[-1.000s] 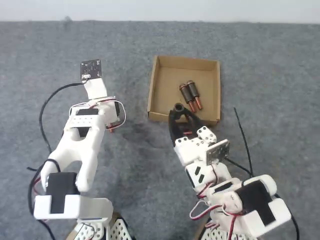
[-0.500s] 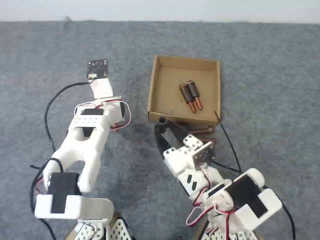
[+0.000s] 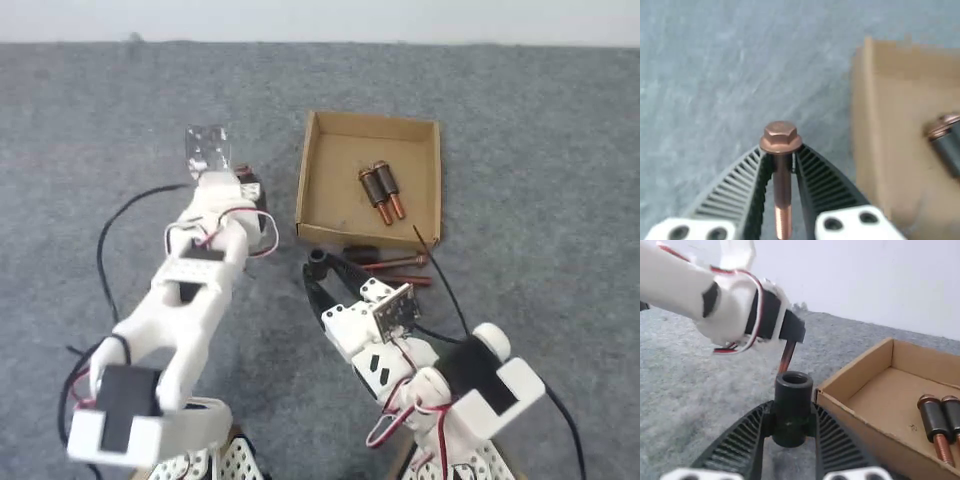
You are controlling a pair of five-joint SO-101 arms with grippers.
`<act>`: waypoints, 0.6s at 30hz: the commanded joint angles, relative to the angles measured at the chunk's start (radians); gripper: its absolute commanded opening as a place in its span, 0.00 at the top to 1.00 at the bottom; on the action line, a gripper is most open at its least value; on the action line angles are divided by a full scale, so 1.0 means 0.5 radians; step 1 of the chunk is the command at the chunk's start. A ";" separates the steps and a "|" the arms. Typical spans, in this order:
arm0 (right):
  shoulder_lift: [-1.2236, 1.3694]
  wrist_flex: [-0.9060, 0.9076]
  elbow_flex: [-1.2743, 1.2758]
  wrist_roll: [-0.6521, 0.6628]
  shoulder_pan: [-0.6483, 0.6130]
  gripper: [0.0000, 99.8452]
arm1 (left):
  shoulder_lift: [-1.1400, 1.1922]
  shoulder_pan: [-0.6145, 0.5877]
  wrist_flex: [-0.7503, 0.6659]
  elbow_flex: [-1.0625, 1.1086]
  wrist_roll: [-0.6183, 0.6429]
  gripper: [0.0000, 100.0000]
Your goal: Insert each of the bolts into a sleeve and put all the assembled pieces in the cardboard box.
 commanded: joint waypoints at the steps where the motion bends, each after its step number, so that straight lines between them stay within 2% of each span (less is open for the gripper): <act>1: 0.020 -0.011 -0.034 0.018 -0.017 0.99 | -0.285 0.068 -0.356 0.167 -0.015 0.98; 4: 0.026 -0.011 -0.034 0.018 -0.017 0.99 | -0.393 0.104 -0.463 0.275 -0.009 0.99; 10: 0.032 -0.011 -0.034 0.021 -0.017 0.99 | -0.592 0.141 -0.282 0.290 -0.009 0.99; 18: 0.044 0.005 -0.061 0.028 -0.020 0.99 | -1.172 0.374 0.338 0.265 -0.006 0.99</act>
